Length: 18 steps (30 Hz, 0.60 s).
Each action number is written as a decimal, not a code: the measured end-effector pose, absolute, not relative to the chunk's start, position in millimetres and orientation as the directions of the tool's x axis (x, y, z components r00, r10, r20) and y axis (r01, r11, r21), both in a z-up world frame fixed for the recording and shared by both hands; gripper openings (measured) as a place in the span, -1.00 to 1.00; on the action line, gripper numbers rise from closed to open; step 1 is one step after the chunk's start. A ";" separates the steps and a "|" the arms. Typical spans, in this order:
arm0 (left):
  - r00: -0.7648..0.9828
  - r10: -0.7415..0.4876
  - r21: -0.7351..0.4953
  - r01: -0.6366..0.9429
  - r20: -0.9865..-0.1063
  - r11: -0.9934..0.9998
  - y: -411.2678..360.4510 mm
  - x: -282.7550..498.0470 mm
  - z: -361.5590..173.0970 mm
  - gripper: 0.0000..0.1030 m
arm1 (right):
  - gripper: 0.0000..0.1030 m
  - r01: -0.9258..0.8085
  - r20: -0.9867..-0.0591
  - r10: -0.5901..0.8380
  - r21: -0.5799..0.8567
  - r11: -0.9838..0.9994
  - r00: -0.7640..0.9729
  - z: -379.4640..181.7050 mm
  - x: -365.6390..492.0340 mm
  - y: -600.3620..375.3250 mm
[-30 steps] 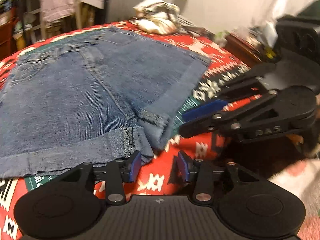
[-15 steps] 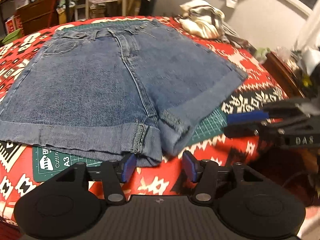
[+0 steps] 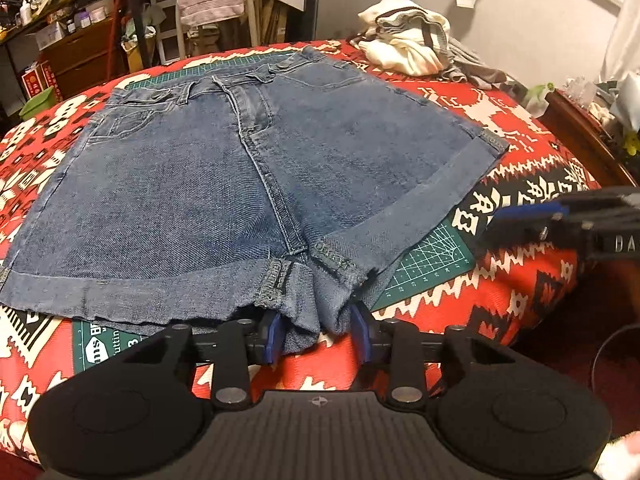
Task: Fold clothes
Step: 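Pinch the inner leg hems with the left gripper while the right gripper pinches beside it, then lift the closed right gripper away from the shorts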
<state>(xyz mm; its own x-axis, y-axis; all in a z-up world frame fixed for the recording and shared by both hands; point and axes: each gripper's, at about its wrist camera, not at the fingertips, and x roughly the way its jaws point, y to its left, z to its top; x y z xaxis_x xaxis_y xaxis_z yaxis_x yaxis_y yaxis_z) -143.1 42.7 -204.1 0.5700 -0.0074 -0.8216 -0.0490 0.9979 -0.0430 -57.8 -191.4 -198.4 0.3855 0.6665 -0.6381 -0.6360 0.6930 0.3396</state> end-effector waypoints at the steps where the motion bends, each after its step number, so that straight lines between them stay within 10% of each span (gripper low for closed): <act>1: 0.569 -0.005 -0.038 -0.045 -0.822 0.998 41.9 -143.9 -204.2 -0.35 | -0.33 -0.619 -0.641 0.638 0.308 0.723 0.426 -195.6 -53.4 -194.7; 14: 0.575 -0.016 -0.055 -0.051 -0.818 0.997 45.7 -143.3 -205.7 -0.70 | -0.24 -0.436 -0.728 0.441 0.216 0.874 0.524 -219.6 48.2 -210.0; 18: 0.573 -0.016 -0.045 -0.036 -0.819 0.998 43.7 -142.8 -205.3 -0.77 | -0.77 -0.440 -0.727 0.453 0.228 0.868 0.516 -224.5 51.2 -207.1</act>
<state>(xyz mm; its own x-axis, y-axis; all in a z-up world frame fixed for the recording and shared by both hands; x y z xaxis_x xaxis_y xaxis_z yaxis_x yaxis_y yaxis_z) -142.8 43.7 -205.3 0.5733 -0.0158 -0.8192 -0.0363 0.9983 -0.0446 51.2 -207.1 -224.5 0.5163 0.4529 -0.7268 -0.4402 0.8684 0.2284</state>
